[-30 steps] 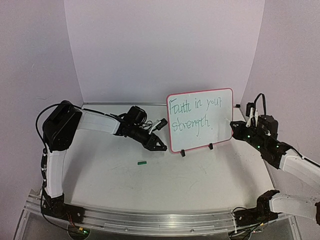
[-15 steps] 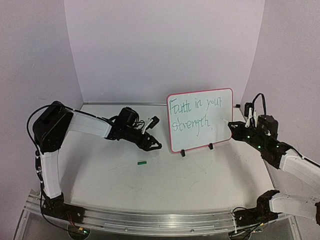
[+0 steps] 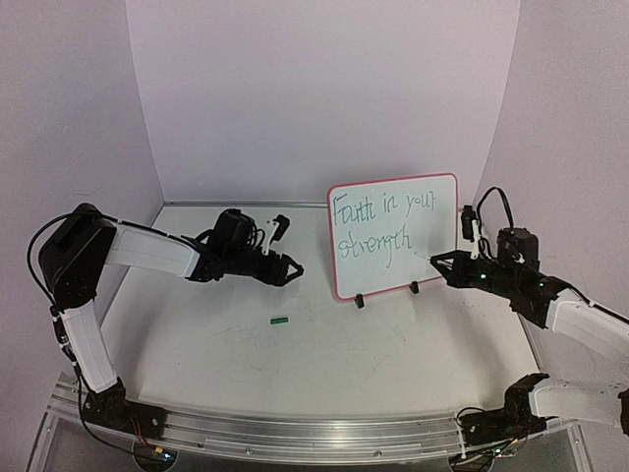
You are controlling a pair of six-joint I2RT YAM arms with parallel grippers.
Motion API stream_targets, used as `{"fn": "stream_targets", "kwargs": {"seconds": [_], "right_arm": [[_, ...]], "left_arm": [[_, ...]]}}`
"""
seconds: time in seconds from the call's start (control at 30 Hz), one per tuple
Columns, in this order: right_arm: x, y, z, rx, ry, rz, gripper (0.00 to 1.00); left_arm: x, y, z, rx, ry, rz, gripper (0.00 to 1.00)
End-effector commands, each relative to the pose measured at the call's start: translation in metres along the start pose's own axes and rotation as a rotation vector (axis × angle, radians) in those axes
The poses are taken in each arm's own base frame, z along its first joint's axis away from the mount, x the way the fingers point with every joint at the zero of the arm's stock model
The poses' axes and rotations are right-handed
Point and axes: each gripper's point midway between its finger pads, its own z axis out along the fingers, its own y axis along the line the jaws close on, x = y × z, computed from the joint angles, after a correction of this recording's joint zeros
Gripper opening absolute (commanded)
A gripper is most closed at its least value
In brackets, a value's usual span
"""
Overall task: Write a sentence on the whiteboard
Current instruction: Pick up the pen cap from the center of the board.
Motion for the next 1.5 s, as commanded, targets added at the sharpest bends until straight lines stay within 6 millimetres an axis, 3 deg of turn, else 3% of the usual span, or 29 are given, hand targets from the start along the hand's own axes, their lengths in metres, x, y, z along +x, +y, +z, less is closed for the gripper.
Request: {"fn": "stream_targets", "kwargs": {"seconds": [0.0, 0.17, 0.6, 0.73, 1.03, 1.17, 1.47], "right_arm": [[0.010, 0.013, 0.003, -0.084, 0.063, 0.041, 0.00], [0.022, 0.011, 0.009, -0.090, 0.104, 0.073, 0.00], [0.027, 0.011, 0.011, -0.096, 0.121, 0.085, 0.00], [0.029, 0.010, 0.010, -0.095, 0.120, 0.090, 0.00], [0.030, 0.009, 0.008, -0.088, 0.113, 0.097, 0.00], [0.034, 0.006, 0.007, -0.077, 0.115, 0.102, 0.00], [0.033, 0.005, 0.006, -0.071, 0.109, 0.100, 0.00]], "left_arm": [[0.018, -0.015, 0.000, 0.031, 0.037, -0.040, 0.63], [0.049, -0.029, 0.007, 0.081, 0.134, -0.050, 0.62], [0.114, -0.009, -0.015, -0.077, 0.344, 0.019, 0.60], [0.125, -0.006, -0.019, -0.114, 0.382, 0.031, 0.56], [0.142, -0.021, -0.017, -0.137, 0.455, 0.110, 0.45], [0.146, -0.010, -0.022, -0.241, 0.474, 0.140, 0.40], [0.148, -0.008, -0.016, -0.334, 0.500, 0.205, 0.32]]}}
